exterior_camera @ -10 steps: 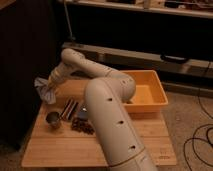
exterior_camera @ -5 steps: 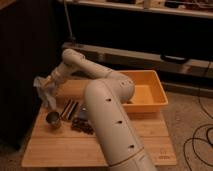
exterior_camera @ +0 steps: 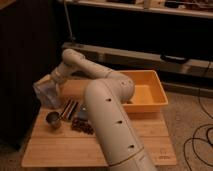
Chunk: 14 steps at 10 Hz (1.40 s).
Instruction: Place towel in paper cup
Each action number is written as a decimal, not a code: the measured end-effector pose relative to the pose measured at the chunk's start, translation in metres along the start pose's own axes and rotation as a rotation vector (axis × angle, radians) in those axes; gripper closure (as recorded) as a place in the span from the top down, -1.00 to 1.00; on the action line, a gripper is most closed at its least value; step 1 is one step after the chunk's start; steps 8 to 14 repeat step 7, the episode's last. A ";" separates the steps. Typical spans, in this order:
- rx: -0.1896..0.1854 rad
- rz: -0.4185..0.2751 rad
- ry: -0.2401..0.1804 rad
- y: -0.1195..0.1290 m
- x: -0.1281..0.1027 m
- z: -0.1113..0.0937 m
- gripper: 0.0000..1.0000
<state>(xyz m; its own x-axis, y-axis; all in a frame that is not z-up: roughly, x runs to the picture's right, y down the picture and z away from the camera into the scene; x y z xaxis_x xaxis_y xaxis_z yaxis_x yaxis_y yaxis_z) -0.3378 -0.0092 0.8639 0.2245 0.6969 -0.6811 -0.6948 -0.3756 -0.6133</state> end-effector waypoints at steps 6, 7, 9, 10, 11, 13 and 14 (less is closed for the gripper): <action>-0.005 0.042 -0.042 -0.032 -0.009 -0.033 0.60; -0.006 0.064 -0.065 -0.049 -0.012 -0.051 0.60; -0.006 0.064 -0.065 -0.049 -0.012 -0.051 0.60; -0.006 0.064 -0.065 -0.049 -0.012 -0.051 0.60; -0.006 0.064 -0.065 -0.049 -0.012 -0.051 0.60; -0.006 0.064 -0.065 -0.049 -0.012 -0.051 0.60; -0.006 0.064 -0.065 -0.049 -0.012 -0.051 0.60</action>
